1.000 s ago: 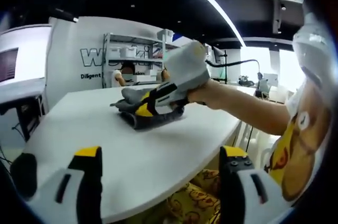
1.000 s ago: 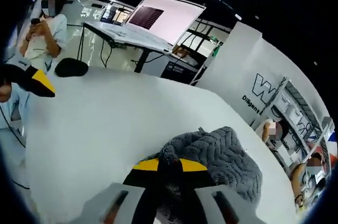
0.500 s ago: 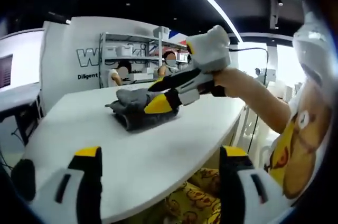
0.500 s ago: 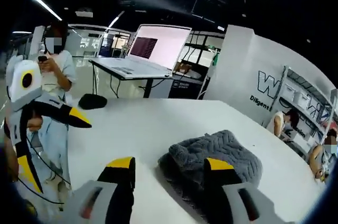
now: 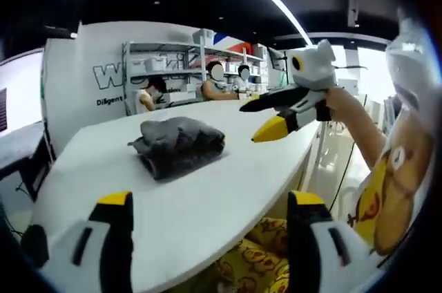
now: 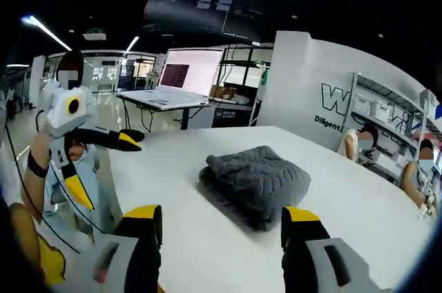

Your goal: Fold the towel on the table until its edges align and the towel forms a compact rectangular stack.

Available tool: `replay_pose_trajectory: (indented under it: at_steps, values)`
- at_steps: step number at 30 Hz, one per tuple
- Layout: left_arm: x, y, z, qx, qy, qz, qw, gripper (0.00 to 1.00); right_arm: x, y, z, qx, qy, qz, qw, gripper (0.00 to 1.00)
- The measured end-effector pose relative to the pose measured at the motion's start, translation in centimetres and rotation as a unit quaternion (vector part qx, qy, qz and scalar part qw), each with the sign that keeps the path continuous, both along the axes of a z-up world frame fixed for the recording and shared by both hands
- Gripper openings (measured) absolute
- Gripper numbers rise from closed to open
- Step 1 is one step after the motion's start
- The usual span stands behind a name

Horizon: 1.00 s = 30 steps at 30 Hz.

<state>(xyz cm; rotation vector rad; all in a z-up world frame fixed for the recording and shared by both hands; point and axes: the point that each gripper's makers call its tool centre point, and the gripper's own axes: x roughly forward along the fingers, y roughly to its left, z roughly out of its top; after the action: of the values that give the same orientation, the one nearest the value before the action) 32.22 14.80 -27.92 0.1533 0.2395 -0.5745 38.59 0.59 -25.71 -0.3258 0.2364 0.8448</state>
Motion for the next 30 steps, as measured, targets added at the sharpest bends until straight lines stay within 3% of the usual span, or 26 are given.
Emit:
replay_pose_trajectory:
  at_steps: [8, 9, 14, 20, 30]
  values:
    - [0.1, -2.2, 0.4, 0.019, 0.004, -0.007, 0.9998, 0.97, -2.4, -7.0, -1.9, 0.013, 0.017, -0.052, 0.9984, 0.83]
    - [0.1, -2.7, 0.5, 0.022, 0.004, -0.009, 0.9997, 0.97, -3.0, -7.5, -1.9, 0.029, 0.023, -0.050, 0.9981, 0.84]
    - [-0.3, -3.9, 0.8, 0.026, 0.005, -0.014, 0.9995, 0.97, -4.8, -8.6, -2.1, 0.076, 0.040, -0.032, 0.9958, 0.88]
    - [-1.2, -3.7, 0.7, 0.036, 0.012, 0.001, 0.9993, 0.97, -5.4, -9.4, -2.8, 0.106, 0.060, -0.021, 0.9923, 0.97]
    - [-1.9, -2.5, 0.8, 0.052, 0.022, 0.015, 0.9983, 0.97, -5.5, -9.0, -3.1, 0.113, 0.060, -0.010, 0.9918, 1.00]
